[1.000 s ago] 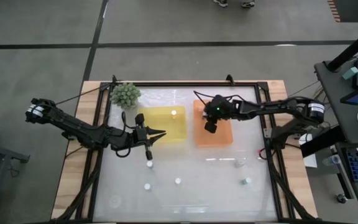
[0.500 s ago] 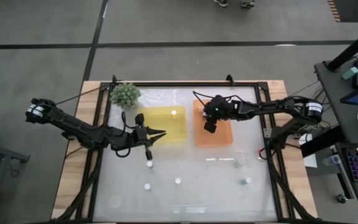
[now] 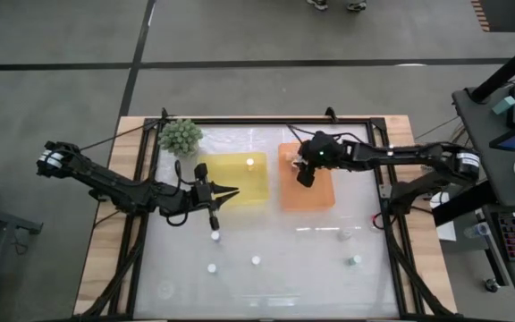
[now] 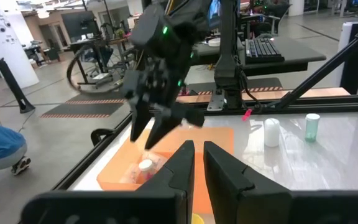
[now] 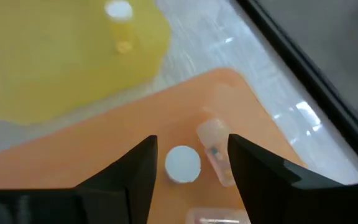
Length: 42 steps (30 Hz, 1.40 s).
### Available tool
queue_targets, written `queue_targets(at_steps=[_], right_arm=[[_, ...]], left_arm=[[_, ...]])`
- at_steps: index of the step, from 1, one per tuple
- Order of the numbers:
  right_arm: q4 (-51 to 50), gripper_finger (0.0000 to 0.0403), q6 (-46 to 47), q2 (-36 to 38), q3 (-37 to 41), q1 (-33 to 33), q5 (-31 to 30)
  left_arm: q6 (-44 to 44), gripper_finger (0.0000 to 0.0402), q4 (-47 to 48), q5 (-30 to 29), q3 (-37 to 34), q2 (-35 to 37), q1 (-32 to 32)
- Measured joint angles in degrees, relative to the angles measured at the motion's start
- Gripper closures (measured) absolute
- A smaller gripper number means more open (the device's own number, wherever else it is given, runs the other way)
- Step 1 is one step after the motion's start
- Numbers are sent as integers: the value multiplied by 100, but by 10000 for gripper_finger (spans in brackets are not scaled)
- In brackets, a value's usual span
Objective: Pick and place medicine bottles into bin by pill shape (circle, oval)
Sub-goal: Put the left green pill bottle into the yellow bin
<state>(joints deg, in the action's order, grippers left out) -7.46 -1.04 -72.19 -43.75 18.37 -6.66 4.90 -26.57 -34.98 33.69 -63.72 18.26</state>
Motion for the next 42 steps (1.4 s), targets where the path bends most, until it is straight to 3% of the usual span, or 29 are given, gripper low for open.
queue_targets(at_steps=[10, 18, 25, 32, 42], right_arm=[[-189, 236, 118, 1477, 208, -999, 0], [520, 249, -36, 2311, 823, -1904, -46], [1460, 261, -816, 2813, 1323, -2331, -43], [2189, 273, -1568, 3307, 1682, -2402, 538], [2283, 288, -2024, 4204, 2050, -2406, 884]], left_arm=[[-21, 382, -190, 0, -7, -13, 0], [-331, 382, -407, 2, 13, -26, 2], [-783, 382, -376, 27, 145, -120, 38], [-915, 382, 55, 61, 831, -510, 162], [-1145, 382, 1134, 226, 2449, -1452, 334]])
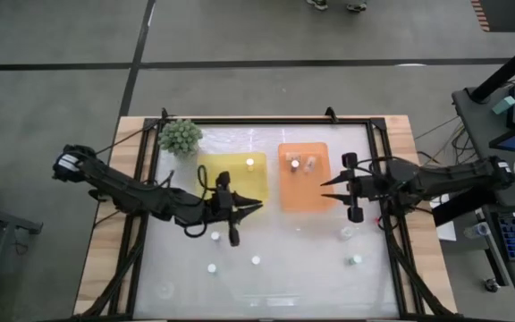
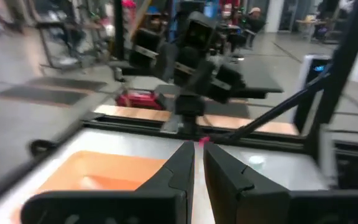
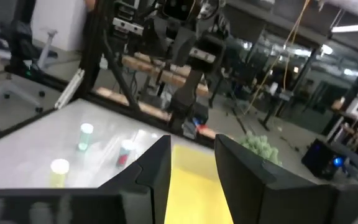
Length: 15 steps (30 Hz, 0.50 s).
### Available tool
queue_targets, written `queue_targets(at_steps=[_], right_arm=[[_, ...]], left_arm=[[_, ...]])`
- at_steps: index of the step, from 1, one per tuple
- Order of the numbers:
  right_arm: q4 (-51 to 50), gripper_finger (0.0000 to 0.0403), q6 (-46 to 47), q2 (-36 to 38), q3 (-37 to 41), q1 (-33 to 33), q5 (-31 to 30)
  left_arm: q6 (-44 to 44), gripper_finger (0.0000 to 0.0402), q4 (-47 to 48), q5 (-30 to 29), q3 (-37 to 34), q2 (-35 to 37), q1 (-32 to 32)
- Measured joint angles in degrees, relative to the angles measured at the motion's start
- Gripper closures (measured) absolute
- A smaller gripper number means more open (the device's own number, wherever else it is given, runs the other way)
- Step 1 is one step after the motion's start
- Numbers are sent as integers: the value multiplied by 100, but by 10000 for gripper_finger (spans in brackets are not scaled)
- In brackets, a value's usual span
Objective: Pick and place medicine bottles into bin by pill shape (circle, oval)
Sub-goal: Put the left green pill bottle into the yellow bin
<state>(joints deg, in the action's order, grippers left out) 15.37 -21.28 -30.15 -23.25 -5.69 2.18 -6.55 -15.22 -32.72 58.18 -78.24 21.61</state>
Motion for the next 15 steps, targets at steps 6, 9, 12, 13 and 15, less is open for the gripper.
queue_targets(at_steps=[6, 9, 12, 13, 15], right_arm=[[334, 302, -203, 506, 463, 3, 48], [929, 311, -201, 687, 813, 4, 155], [1326, 323, -56, 821, 1134, 4, 235], [1422, 328, -15, 859, 1209, 4, 237], [1543, 336, 81, 913, 1320, 4, 236]], left_arm=[[-1441, 382, 1685, 746, 1185, -503, -11], [-2179, 382, 2707, 834, 1792, -777, -11], [-2968, 382, 3300, 1004, 2217, -1049, 30], [-3197, 382, 3375, 1094, 2302, -1132, 72], [-3671, 382, 3423, 1297, 2418, -1284, 181]])
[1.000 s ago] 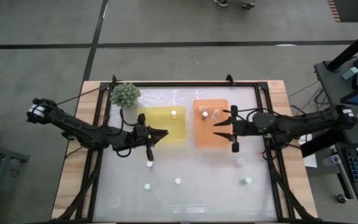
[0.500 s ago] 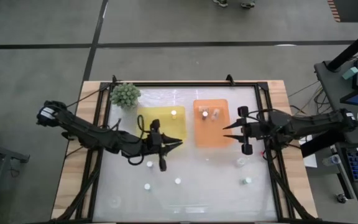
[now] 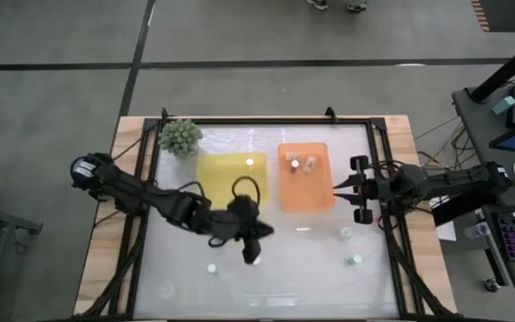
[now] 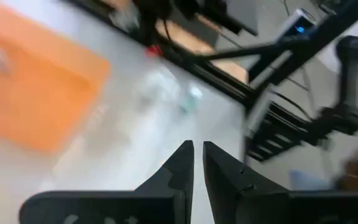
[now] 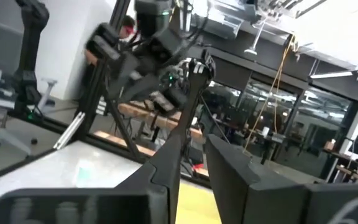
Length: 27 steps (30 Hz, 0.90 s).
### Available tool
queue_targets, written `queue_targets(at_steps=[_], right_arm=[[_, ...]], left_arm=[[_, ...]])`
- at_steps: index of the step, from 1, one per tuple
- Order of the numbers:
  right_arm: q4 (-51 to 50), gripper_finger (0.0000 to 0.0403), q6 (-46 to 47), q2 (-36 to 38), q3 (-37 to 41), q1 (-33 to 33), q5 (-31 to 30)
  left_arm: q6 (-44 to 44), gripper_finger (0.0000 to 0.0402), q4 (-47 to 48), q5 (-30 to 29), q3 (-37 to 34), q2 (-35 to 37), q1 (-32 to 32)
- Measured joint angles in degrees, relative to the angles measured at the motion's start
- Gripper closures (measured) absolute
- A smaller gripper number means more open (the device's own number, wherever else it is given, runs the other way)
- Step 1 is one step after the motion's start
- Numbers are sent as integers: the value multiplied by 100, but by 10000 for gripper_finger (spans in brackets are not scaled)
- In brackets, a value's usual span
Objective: Pick and place medicine bottles into bin by pill shape (circle, oval)
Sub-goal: Put the left green pill bottle into the yellow bin
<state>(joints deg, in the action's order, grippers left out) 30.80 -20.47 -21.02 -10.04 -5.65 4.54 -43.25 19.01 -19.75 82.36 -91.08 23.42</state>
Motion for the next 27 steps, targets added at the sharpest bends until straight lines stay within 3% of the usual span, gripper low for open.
queue_targets(at_steps=[6, 11, 16, 21, 27], right_arm=[[27, 355, 324, 29, 48, 0, 44], [12, 360, 475, 36, 47, 0, 44], [-1, 359, 562, 27, 4, 0, 44], [-1, 360, 555, 24, 4, 0, 42], [-1, 360, 549, 25, 4, 0, 42]], left_arm=[[-1986, 382, 60, 279, 7, -265, 548], [-3887, 382, 164, 1116, -23, -552, 1167], [-5270, 382, 1464, 1649, -25, -730, 1632], [-5691, 382, 3329, 1778, -32, -688, 1768], [-5689, 382, 4221, 1612, -47, -702, 1741]])
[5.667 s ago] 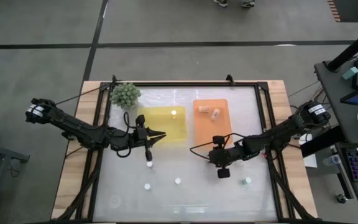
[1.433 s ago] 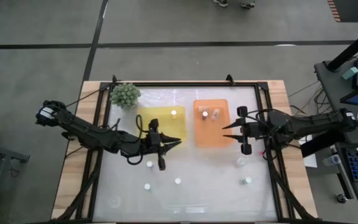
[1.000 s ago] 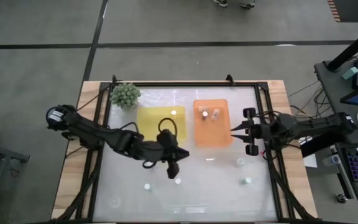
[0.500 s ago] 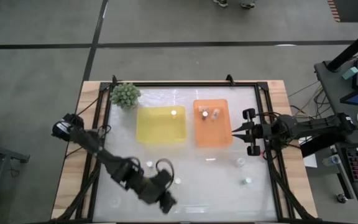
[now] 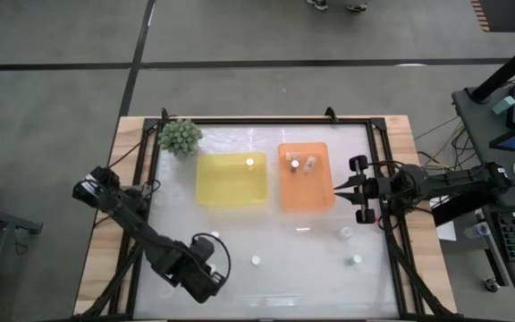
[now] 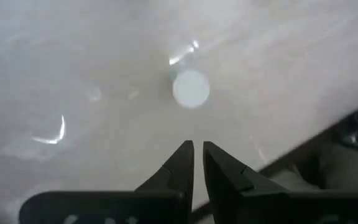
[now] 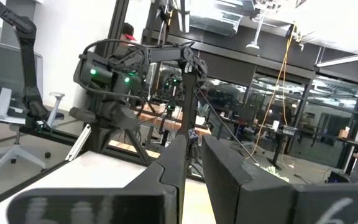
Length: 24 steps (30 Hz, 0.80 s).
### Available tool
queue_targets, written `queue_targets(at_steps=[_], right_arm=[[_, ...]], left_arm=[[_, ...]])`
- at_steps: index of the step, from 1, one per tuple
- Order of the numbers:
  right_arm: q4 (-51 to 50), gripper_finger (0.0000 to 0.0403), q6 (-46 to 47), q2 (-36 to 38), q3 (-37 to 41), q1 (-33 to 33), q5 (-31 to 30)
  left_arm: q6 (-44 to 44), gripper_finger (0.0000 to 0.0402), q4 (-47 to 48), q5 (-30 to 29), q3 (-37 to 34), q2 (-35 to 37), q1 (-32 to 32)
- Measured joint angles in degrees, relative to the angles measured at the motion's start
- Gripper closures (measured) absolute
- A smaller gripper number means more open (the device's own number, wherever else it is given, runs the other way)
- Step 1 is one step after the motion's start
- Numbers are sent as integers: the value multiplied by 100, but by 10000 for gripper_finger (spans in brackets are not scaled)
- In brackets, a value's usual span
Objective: Pick and place medicine bottles into bin by pill shape (circle, oval)
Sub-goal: Put the left green pill bottle into the yellow bin
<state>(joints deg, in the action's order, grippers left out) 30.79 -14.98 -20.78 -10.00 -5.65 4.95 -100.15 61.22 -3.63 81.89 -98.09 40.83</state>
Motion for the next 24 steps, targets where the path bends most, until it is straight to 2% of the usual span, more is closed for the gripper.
queue_targets(at_steps=[6, 12, 15, 24], right_arm=[[-7, 360, 0, -2, -2, 2, -2], [-7, 360, 0, -2, -4, 2, -2], [-9, 360, 0, -2, -9, 2, -4], [-24, 360, 0, -4, -9, 2, -4]], left_arm=[[-6, 382, -78, -497, -87, -14, -78], [-170, 373, -253, -543, -184, -14, -72], [-152, 347, -527, -545, -250, -12, -76], [-3, 227, -643, -612, -534, -14, -98]])
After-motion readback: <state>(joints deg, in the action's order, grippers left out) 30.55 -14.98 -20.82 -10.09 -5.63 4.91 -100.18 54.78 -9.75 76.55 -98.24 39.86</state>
